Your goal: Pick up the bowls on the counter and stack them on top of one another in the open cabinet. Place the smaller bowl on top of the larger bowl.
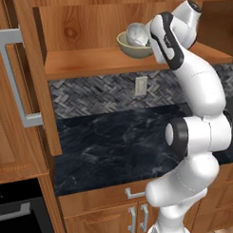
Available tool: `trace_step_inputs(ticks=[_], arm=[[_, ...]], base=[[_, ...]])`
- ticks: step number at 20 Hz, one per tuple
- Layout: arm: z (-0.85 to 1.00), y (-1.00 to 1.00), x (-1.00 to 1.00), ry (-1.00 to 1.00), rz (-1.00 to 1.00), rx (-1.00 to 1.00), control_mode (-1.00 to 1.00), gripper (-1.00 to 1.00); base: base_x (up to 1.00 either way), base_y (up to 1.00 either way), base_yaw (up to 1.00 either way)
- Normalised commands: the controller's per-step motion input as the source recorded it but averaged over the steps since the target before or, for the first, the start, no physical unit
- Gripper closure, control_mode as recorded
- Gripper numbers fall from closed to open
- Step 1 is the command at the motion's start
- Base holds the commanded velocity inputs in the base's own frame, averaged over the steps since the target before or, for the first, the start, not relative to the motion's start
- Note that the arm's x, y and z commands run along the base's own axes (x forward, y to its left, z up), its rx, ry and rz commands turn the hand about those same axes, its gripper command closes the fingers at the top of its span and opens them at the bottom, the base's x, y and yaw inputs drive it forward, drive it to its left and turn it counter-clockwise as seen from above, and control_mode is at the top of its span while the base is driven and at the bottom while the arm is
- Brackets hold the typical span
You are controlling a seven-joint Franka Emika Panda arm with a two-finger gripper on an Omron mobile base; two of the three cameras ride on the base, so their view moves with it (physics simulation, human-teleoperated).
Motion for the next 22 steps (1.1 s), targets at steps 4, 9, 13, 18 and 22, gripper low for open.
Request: trace_step_inputs(ticks=[4,9,13,18,22], arm=[[-0.17,-0.01,0.14,0.10,0.00,0.03,-1.00,1.00],[-0.30,-0.01,0.03,0.17,0.00,0.01,-1.00,1.00],[-0.20,0.02,0.08,0.09,0.00,0.00,-1.00,-1.00],[-0.01,0.01,0.04,0.01,0.00,0.03,-1.00,-1.00],[0.14,0.00,0.00,-0.02,0.00,0.04,-1.00,-1.00]], base=[[0.00,0.00,0.00],[0.00,0.00,0.00],[0.00,0.00,0.00],[0.00,0.00,0.00],[0.00,0.00,0.00]])
